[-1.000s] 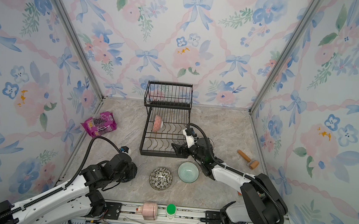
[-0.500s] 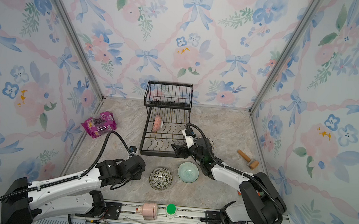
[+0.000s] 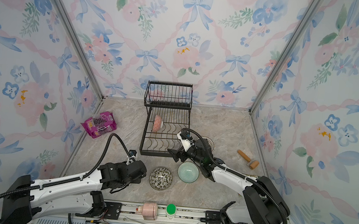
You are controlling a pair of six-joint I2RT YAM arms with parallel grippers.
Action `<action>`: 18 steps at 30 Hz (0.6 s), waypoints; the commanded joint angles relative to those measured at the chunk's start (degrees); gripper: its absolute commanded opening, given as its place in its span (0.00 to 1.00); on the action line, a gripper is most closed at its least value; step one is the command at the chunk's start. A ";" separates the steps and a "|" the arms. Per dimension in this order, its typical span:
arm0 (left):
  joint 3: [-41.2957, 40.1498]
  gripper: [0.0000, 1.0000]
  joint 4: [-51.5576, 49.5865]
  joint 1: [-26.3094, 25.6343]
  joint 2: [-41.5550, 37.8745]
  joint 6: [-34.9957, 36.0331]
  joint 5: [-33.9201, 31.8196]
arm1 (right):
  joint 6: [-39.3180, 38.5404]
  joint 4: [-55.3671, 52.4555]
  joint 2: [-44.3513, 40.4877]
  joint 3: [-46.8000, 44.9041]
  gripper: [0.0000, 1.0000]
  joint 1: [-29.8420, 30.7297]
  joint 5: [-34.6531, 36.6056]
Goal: Load bowls into a dish rack
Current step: Pick up the bowl from the bottom-left of the table.
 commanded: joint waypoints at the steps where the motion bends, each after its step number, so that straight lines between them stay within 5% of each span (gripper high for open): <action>1: -1.07 0.20 -2.12 -0.32 -0.53 -1.46 -2.05 | -7.12 -1.38 -0.35 0.75 0.96 3.70 -8.37; 18: 1.32 0.21 -3.12 -0.99 5.24 -1.04 -2.53 | -15.44 -11.12 -0.17 4.11 0.96 8.30 -12.79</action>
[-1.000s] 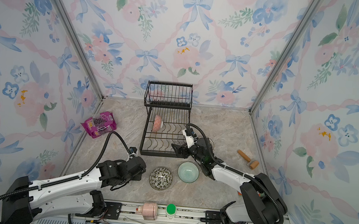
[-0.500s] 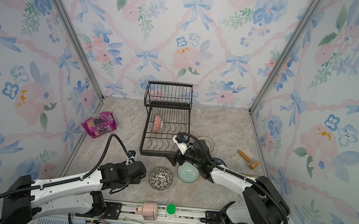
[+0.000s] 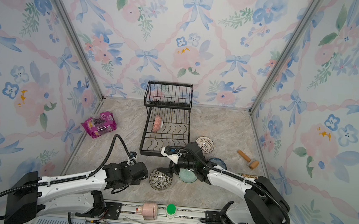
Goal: Load bowls into a dish rack
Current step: Pick up the bowl from the bottom-left of the table.
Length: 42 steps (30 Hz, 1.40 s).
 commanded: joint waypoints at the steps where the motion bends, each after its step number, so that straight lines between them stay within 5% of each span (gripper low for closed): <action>1: 1.32 0.21 -2.19 -0.41 1.49 -0.26 -1.46 | -1.38 -2.31 -0.10 1.78 0.96 0.53 -1.08; 18: -0.73 0.10 -2.84 -0.56 -0.86 0.32 -1.07 | -1.34 -2.29 -0.33 1.46 0.96 0.50 3.55; 23: -0.59 0.00 -2.95 -0.58 -1.19 1.07 -1.09 | -1.39 -2.22 -0.07 1.37 0.96 0.51 4.38; 42: 3.11 0.00 -2.91 -0.33 -9.20 5.71 -4.80 | 1.09 0.02 -0.83 0.64 0.96 -0.24 5.61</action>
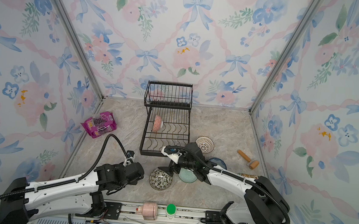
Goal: Load bowls into a dish rack
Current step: Pick up the bowl from the bottom-left of the table.
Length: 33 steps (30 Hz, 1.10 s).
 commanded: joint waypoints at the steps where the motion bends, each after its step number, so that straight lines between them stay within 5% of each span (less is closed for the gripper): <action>1: 3.26 0.00 -0.13 0.10 -1.85 2.49 -3.52 | 1.92 1.85 -1.07 0.59 0.96 -0.64 0.53; 15: 7.60 0.00 4.11 3.34 -10.22 10.50 -7.12 | 11.98 6.37 -1.04 0.17 0.96 -6.65 2.48; 24: 7.60 0.00 21.86 11.98 -10.67 22.67 6.37 | 13.59 5.11 -0.07 1.06 0.96 -8.16 3.31; 33: 12.07 0.00 30.40 14.41 -3.95 26.99 13.80 | 15.26 7.90 -1.54 -1.11 0.96 -9.15 4.35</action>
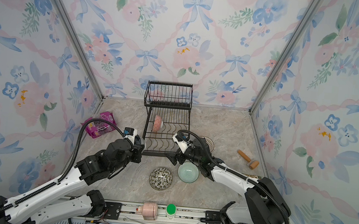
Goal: Load bowls into a dish rack
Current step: Pick up the bowl from the bottom-left of the table, then place the bowl in the dish rack.
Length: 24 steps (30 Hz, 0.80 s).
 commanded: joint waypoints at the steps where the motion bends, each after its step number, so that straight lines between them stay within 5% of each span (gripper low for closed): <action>1: 2.15 0.00 8.06 0.87 1.49 3.54 4.31 | 1.75 3.69 -0.77 -1.54 0.96 -1.06 0.99; 15: 0.31 0.00 27.24 8.31 9.41 6.65 24.68 | 2.89 4.89 -2.20 -3.11 0.96 -2.53 5.39; 24: 1.53 0.00 35.88 9.08 18.31 6.90 31.87 | 6.56 8.32 -2.06 -4.78 0.96 -5.20 5.84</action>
